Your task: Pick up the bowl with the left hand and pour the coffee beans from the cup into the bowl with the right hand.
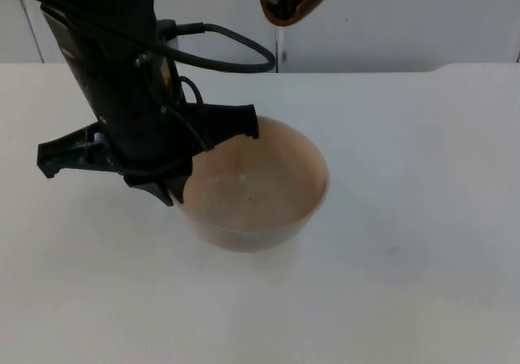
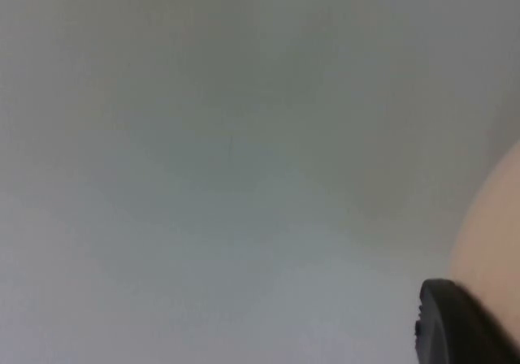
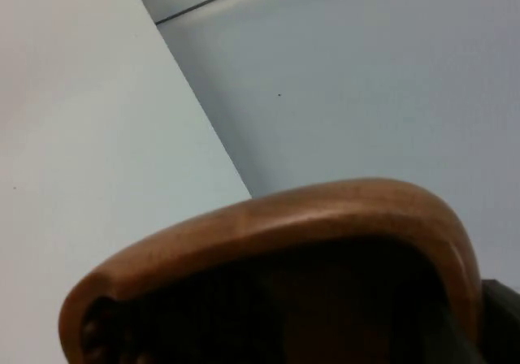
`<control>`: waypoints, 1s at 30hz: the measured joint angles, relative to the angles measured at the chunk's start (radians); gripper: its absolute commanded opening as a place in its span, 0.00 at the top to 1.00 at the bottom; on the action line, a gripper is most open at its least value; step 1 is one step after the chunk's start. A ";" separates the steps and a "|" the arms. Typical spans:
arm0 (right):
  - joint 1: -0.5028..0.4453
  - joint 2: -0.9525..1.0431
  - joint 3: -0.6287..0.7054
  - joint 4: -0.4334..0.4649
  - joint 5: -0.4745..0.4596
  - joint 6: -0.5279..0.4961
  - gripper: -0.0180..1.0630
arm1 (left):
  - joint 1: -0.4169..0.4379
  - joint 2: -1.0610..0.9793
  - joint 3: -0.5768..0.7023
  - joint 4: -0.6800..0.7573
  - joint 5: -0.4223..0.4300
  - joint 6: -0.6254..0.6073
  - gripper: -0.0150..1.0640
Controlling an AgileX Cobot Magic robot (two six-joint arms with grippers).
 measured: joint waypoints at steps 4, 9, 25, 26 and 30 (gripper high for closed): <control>0.024 0.038 0.000 -0.052 0.000 -0.006 0.98 | 0.000 0.000 0.000 0.000 0.000 0.000 0.99; 0.039 0.040 0.000 -0.113 0.000 -0.006 0.98 | 0.000 0.000 0.000 0.000 0.000 0.000 0.99; 0.083 0.040 0.000 -0.239 0.002 -0.052 0.98 | 0.000 0.000 0.000 -0.002 0.000 0.000 0.99; 0.083 0.040 0.000 -0.239 0.002 -0.052 0.98 | 0.000 0.000 0.000 -0.002 0.000 0.000 0.99; 0.085 0.040 0.000 -0.252 0.004 -0.053 0.98 | 0.000 0.000 0.000 -0.002 0.000 0.000 0.99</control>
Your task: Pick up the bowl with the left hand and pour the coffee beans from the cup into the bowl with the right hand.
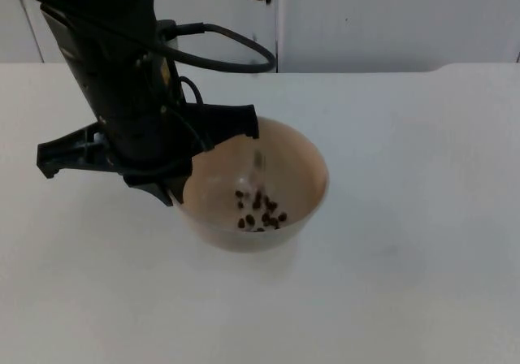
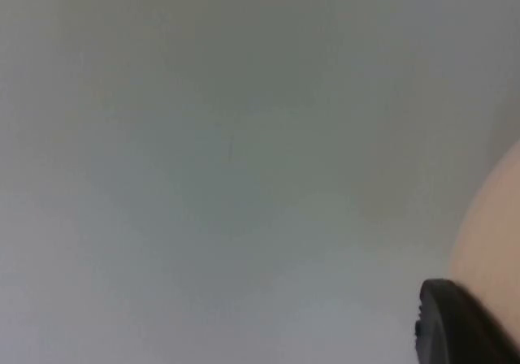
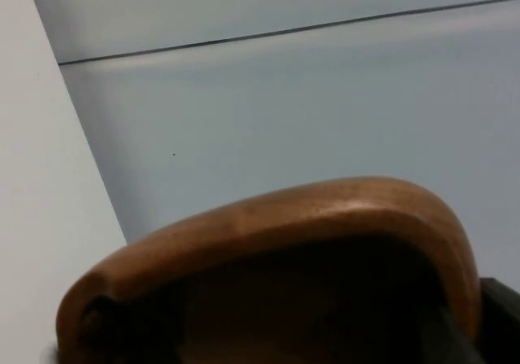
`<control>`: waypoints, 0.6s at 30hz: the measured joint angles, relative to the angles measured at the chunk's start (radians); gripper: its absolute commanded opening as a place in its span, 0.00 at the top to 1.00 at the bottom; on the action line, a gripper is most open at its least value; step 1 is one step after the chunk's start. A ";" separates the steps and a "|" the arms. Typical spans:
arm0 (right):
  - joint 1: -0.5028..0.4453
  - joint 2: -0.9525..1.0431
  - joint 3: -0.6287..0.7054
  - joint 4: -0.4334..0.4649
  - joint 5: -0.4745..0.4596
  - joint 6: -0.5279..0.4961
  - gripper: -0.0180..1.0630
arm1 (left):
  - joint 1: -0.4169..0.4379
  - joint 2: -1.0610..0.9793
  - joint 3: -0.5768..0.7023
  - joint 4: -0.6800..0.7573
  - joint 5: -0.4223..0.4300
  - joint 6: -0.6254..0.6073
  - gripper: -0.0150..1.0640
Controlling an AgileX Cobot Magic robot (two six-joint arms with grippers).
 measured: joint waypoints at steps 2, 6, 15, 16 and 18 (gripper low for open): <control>0.000 0.000 0.000 0.000 0.000 0.000 0.98 | 0.000 0.000 0.000 0.000 0.000 0.000 0.99; 0.000 0.000 0.000 -0.002 0.000 -0.002 0.98 | 0.000 0.000 0.000 0.000 0.000 0.000 0.99; 0.000 0.000 0.000 0.001 0.000 -0.002 0.98 | 0.000 0.000 0.000 -0.002 0.000 0.000 0.99; 0.000 0.000 0.000 0.006 0.000 -0.002 0.98 | 0.000 0.000 0.000 -0.002 0.000 0.000 0.99; 0.000 0.000 0.000 0.011 0.000 -0.002 0.98 | 0.000 0.000 0.000 -0.002 0.000 0.000 0.99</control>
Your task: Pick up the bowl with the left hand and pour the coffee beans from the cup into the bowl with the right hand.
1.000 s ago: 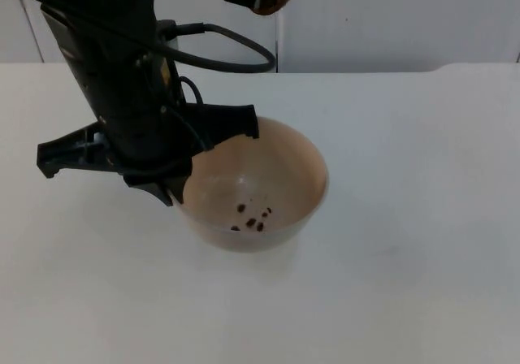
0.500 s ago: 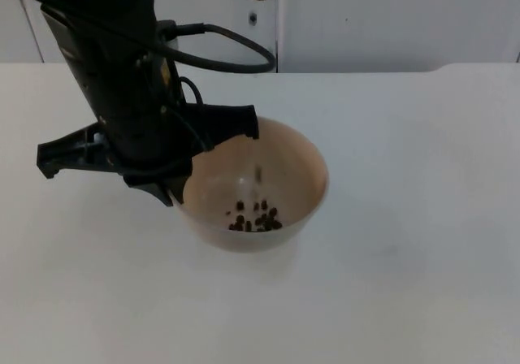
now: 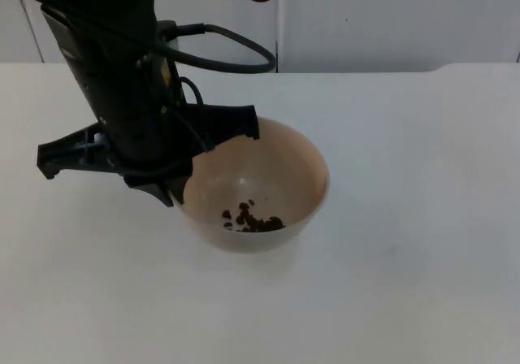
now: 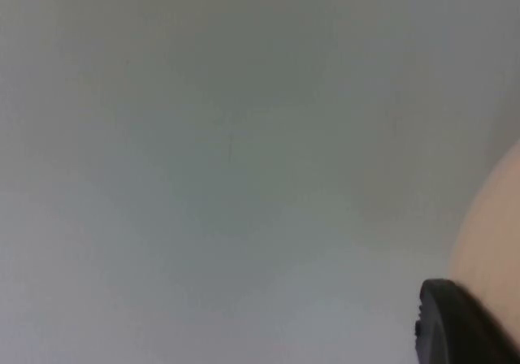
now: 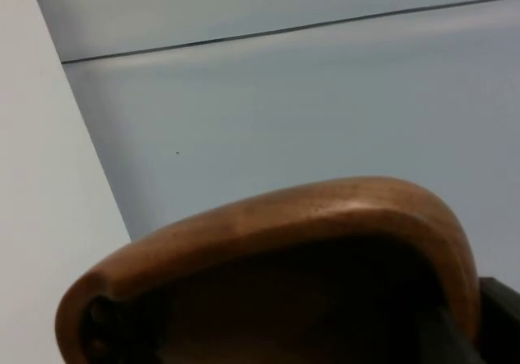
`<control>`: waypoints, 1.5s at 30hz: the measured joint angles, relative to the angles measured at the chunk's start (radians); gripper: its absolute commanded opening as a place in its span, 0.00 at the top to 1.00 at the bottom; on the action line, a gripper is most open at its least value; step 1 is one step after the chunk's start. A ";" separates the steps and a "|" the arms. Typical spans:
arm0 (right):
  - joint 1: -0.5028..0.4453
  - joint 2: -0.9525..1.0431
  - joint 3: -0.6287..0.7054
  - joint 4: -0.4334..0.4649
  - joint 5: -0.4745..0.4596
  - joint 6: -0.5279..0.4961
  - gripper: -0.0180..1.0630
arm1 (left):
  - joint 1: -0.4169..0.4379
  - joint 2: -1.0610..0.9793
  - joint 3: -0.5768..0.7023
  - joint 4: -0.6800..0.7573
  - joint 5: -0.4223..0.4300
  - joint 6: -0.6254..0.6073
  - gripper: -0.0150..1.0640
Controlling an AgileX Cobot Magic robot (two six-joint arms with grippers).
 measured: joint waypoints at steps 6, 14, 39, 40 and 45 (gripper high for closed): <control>0.000 0.000 0.000 0.008 0.002 0.000 0.98 | 0.000 0.000 0.000 0.000 0.000 0.000 0.99; -0.025 -0.031 0.000 0.159 -0.004 0.000 0.98 | 0.000 0.000 0.000 0.000 0.002 0.000 0.99; -0.196 -0.063 0.000 0.598 -0.004 0.010 0.98 | 0.000 0.000 0.000 0.000 0.004 0.000 0.99; -0.209 -0.065 0.000 0.621 -0.004 0.010 0.98 | 0.000 0.000 0.000 0.000 0.004 0.000 0.99; -0.268 -0.086 0.000 0.733 -0.002 -0.002 0.98 | 0.000 0.000 0.000 0.000 0.004 0.000 0.99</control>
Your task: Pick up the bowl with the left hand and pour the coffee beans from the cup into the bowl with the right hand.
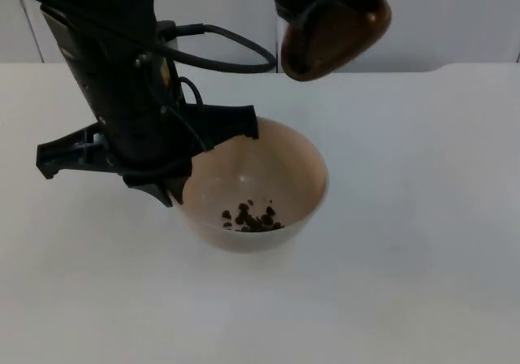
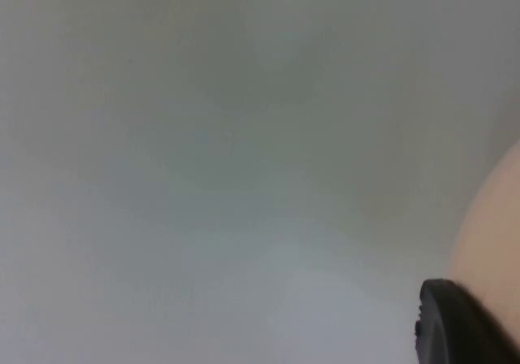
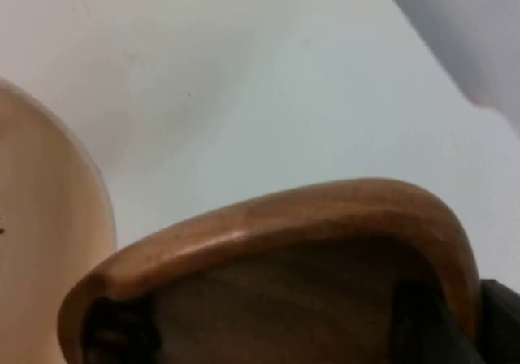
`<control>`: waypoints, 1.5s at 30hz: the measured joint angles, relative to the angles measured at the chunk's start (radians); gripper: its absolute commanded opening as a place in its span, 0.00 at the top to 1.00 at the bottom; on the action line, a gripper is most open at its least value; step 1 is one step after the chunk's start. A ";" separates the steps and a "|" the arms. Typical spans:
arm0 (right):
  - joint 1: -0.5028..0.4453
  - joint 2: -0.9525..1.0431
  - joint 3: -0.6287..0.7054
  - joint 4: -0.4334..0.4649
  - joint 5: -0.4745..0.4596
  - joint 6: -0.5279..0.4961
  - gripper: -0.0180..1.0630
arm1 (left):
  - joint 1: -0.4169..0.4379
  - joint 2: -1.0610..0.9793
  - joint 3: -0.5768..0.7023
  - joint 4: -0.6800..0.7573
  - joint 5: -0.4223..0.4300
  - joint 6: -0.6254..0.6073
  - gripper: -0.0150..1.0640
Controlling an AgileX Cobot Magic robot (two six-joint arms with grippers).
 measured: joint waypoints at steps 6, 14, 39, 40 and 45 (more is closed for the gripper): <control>-0.092 -0.023 0.000 0.220 -0.005 -0.061 0.98 | 0.000 0.000 0.000 0.000 0.000 0.000 0.99; -0.207 -0.027 0.000 0.448 -0.014 -0.114 0.98 | 0.000 0.000 0.000 0.000 0.000 0.000 0.99; -0.384 -0.032 0.138 0.570 -0.164 -0.133 0.98 | 0.265 0.002 0.000 -0.349 -0.091 0.558 0.99; -0.393 -0.032 0.155 0.577 -0.179 -0.133 0.98 | 0.275 0.002 0.000 -0.363 -0.091 0.566 0.99; -0.456 -0.032 0.289 0.605 -0.300 -0.119 0.98 | 0.313 0.031 0.000 -0.439 -0.106 0.644 0.99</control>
